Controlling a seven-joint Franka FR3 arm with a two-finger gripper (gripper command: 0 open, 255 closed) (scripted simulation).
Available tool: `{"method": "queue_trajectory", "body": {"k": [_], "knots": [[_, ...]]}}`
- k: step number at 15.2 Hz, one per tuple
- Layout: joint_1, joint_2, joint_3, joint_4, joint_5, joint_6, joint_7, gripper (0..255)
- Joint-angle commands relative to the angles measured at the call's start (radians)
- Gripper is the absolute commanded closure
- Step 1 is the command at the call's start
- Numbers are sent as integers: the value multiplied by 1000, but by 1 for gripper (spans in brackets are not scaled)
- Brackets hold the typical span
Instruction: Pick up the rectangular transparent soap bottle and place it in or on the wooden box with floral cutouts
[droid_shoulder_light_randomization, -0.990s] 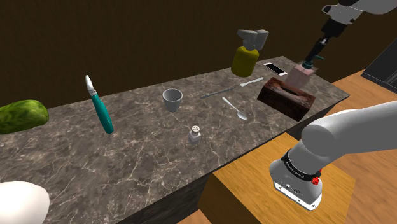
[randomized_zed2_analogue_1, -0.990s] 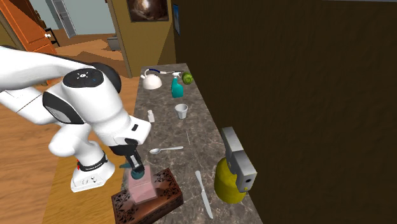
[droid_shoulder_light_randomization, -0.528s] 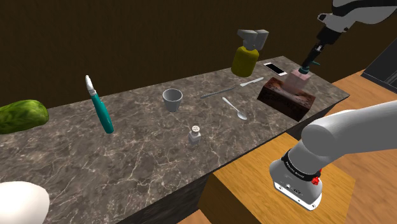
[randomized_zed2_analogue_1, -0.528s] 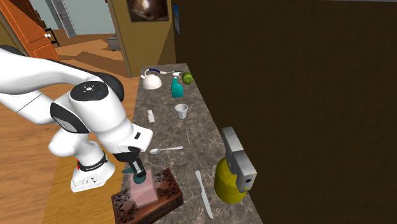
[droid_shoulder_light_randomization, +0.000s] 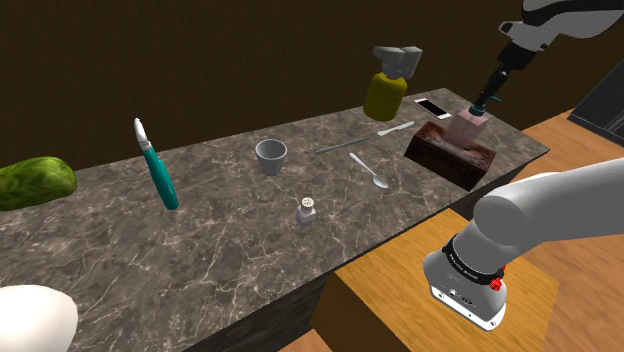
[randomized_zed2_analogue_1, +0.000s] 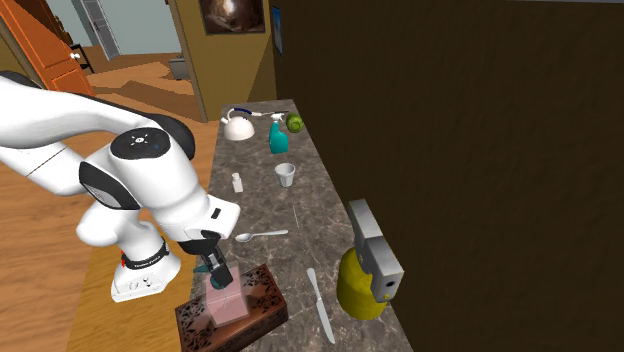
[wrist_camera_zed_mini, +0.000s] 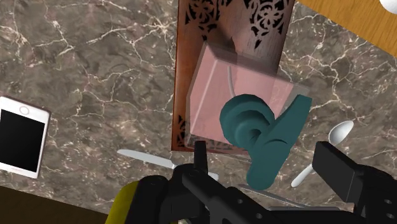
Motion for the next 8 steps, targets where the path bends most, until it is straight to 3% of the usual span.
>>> {"method": "queue_trajectory", "body": {"k": [1, 3, 8], "knots": [[0, 0, 0, 0, 0, 0, 0, 0], [0, 1, 0, 0, 0, 1, 0, 0], [3, -9, 19, 119, 9, -128, -1, 0]]}}
